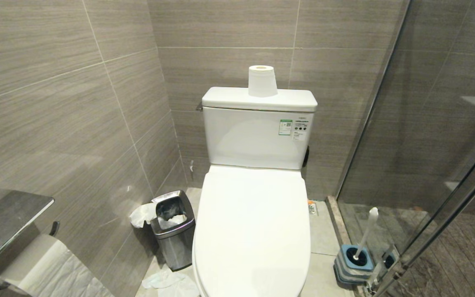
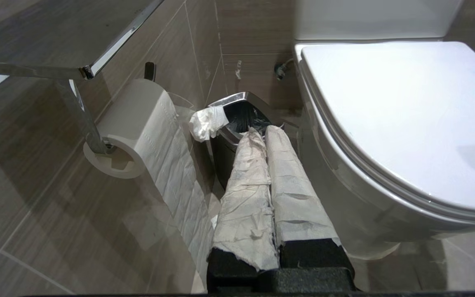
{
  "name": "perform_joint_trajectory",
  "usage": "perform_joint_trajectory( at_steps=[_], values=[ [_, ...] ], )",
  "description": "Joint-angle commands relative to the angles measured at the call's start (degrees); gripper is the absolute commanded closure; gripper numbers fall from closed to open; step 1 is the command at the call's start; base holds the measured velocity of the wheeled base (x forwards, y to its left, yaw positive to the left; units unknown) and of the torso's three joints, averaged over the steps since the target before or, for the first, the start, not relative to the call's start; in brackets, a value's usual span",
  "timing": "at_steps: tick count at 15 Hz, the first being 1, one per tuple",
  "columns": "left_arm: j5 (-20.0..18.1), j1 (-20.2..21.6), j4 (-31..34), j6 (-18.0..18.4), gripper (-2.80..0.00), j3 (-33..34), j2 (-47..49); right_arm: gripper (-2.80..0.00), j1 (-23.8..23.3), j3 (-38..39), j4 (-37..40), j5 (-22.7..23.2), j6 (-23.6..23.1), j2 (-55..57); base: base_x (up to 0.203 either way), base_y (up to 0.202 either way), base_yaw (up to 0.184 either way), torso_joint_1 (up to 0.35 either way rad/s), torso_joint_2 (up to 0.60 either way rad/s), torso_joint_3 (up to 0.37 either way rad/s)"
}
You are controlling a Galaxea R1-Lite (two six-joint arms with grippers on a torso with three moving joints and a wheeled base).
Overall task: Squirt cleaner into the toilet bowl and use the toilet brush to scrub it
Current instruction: Use the left hand to lift the toilet lid slightly
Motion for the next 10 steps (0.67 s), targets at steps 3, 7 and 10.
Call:
perform_joint_trajectory(
  at_steps=[3, 7, 10],
  values=[
    [0.4, 0.0, -0.1, -0.8, 0.0, 0.1, 0.0, 0.0, 0.0, 0.0, 0.0, 0.0, 0.1, 0.0, 0.0, 0.0, 0.0, 0.0, 0.0, 0.0],
    [0.4, 0.0, -0.1, -0.9, 0.0, 0.1, 0.0, 0.0, 0.0, 0.0, 0.0, 0.0, 0.1, 0.0, 0.0, 0.0, 0.0, 0.0, 0.0, 0.0],
    [0.4, 0.0, -0.1, -0.9, 0.0, 0.1, 0.0, 0.0, 0.0, 0.0, 0.0, 0.0, 0.1, 0.0, 0.0, 0.0, 0.0, 0.0, 0.0, 0.0]
  ],
)
